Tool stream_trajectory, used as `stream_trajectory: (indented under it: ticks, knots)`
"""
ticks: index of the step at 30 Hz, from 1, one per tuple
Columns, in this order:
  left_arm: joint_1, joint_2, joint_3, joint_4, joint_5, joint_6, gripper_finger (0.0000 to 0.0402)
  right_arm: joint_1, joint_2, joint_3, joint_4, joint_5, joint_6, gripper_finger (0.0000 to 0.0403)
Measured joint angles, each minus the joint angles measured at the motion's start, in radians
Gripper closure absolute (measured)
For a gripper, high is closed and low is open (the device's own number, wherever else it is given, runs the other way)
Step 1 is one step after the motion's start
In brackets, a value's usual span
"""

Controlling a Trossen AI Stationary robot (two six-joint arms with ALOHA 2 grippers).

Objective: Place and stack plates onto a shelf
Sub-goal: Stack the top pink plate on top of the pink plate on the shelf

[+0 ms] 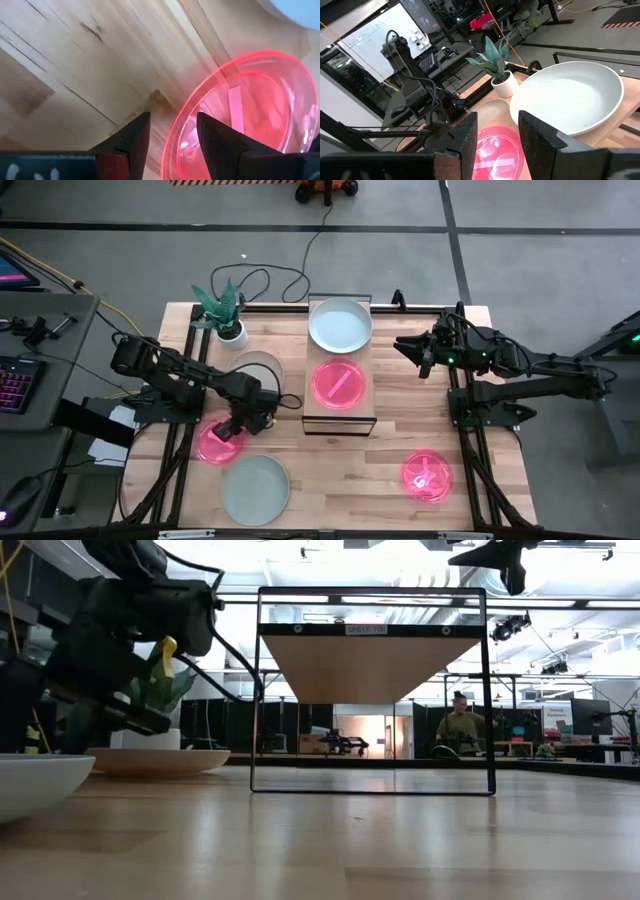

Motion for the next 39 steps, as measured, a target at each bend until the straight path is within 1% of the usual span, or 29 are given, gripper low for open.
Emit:
stream_trajectory:
  ticks: [4, 6, 12, 21, 34, 37, 39]
  knots:
    - [0.002, -0.007, -0.054, 0.044, 0.017, -0.029, 0.0248, 0.0, 0.0, 0.0, 0.0, 0.0, 0.002, 0.0277]
    - [0.002, -0.008, -0.062, 0.05, 0.02, -0.037, 0.0248, 0.0, 0.0, 0.0, 0.0, 0.0, 0.002, 0.0277]
    - [0.003, -0.005, -0.065, 0.058, 0.046, -0.042, 0.025, 0.0, 0.0, 0.0, -0.001, 0.0, 0.002, 0.0277]
    - [0.003, -0.002, -0.067, 0.039, 0.059, -0.042, 0.0277, 0.0, 0.0, 0.0, -0.012, 0.0, 0.01, 0.0277]
    - [0.002, 0.001, -0.071, 0.027, 0.085, -0.032, 0.0279, 0.0, 0.001, 0.0, -0.023, 0.0, 0.026, 0.0277]
    - [0.001, 0.001, -0.071, 0.029, 0.074, -0.024, 0.0287, 0.0, 0.0, 0.0, -0.024, 0.0, 0.026, 0.0277]
    - [0.001, 0.001, -0.071, 0.032, 0.063, -0.019, 0.03, 0.0, 0.0, 0.0, -0.024, 0.0, 0.026, 0.0277]
